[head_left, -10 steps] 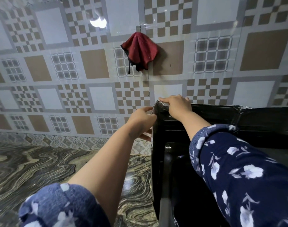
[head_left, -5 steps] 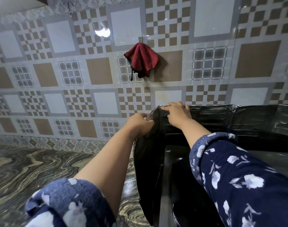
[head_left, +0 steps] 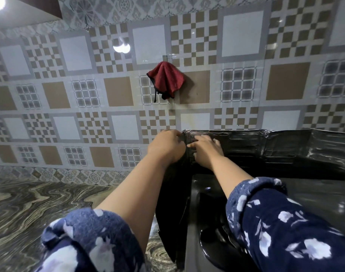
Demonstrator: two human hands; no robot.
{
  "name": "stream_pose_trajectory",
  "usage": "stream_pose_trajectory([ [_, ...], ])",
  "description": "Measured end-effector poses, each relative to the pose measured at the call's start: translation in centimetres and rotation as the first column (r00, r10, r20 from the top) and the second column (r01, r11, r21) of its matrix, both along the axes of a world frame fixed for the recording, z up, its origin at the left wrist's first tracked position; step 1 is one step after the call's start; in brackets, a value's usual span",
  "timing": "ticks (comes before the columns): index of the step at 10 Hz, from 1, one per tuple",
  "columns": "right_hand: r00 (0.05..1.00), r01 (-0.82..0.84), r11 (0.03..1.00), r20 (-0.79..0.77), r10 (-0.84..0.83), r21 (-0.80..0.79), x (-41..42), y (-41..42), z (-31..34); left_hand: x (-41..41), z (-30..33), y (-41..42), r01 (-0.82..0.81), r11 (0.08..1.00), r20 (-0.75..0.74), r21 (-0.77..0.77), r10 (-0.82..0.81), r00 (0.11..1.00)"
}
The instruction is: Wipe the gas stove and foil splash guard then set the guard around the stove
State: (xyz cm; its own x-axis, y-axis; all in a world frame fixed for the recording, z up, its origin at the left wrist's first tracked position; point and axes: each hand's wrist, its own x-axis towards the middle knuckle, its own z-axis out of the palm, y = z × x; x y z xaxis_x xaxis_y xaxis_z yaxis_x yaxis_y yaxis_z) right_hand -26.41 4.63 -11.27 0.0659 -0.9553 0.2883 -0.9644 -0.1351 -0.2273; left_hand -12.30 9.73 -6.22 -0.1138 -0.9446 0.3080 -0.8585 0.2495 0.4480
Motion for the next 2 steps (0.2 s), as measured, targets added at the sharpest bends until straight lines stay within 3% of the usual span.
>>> stream_pose_trajectory([
  [1,0.998,0.009,0.999,-0.063,-0.006,0.05,0.9,4.8,0.2,-0.6,-0.4,3.4,0.095,0.984,0.024,-0.152,-0.092,0.995],
  [2,0.996,-0.065,0.988,-0.048,0.073,0.142,1.6,9.6,-0.4,0.1,-2.2,8.0,0.188,0.925,-0.072,-0.332,-0.223,0.972],
])
